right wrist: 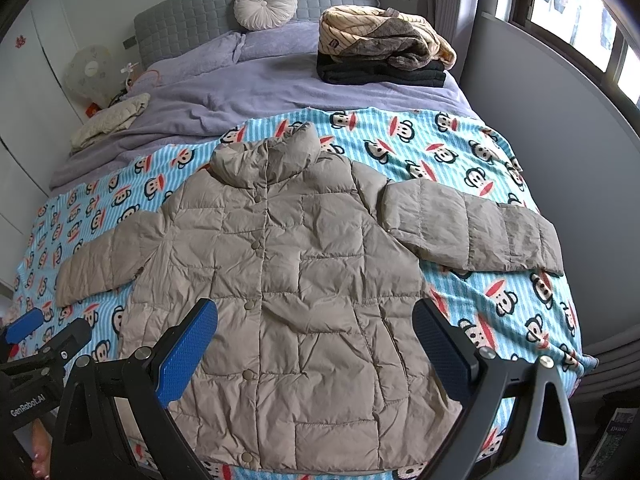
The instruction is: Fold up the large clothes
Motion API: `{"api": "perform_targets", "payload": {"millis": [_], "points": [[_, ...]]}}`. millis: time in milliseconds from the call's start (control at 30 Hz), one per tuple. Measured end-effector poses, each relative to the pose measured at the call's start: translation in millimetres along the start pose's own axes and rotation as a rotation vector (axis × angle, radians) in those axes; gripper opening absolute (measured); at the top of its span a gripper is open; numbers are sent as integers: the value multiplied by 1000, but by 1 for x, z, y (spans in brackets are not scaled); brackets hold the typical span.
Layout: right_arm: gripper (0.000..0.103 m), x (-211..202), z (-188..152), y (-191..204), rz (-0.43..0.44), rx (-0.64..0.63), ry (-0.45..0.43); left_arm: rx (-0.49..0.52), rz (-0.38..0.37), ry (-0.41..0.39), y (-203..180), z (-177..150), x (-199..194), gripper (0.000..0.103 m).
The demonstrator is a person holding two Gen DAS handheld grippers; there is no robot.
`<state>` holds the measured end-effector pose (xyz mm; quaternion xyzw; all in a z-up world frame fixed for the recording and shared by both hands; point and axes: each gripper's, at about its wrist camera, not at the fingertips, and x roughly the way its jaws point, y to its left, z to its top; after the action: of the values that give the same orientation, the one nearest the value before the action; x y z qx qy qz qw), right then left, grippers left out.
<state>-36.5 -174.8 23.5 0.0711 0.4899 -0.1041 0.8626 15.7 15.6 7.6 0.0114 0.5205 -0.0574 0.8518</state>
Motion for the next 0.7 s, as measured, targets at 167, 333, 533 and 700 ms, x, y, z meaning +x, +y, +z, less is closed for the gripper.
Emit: {"api": "perform_targets", "payload": {"millis": [167,333,533,700], "points": [[99,0,0,-1,1,-3,-1,0,0,1,1,0,1,103],[99,0,0,-1,1,-1,1,-3,3,5,2,0,1,103],[99,1,1,0,0,0,3,-9,-11,11,4,-1,3,103],[99,1,1,3,-3,-1,8,5,-23,9,3,-1,4,103]]}}
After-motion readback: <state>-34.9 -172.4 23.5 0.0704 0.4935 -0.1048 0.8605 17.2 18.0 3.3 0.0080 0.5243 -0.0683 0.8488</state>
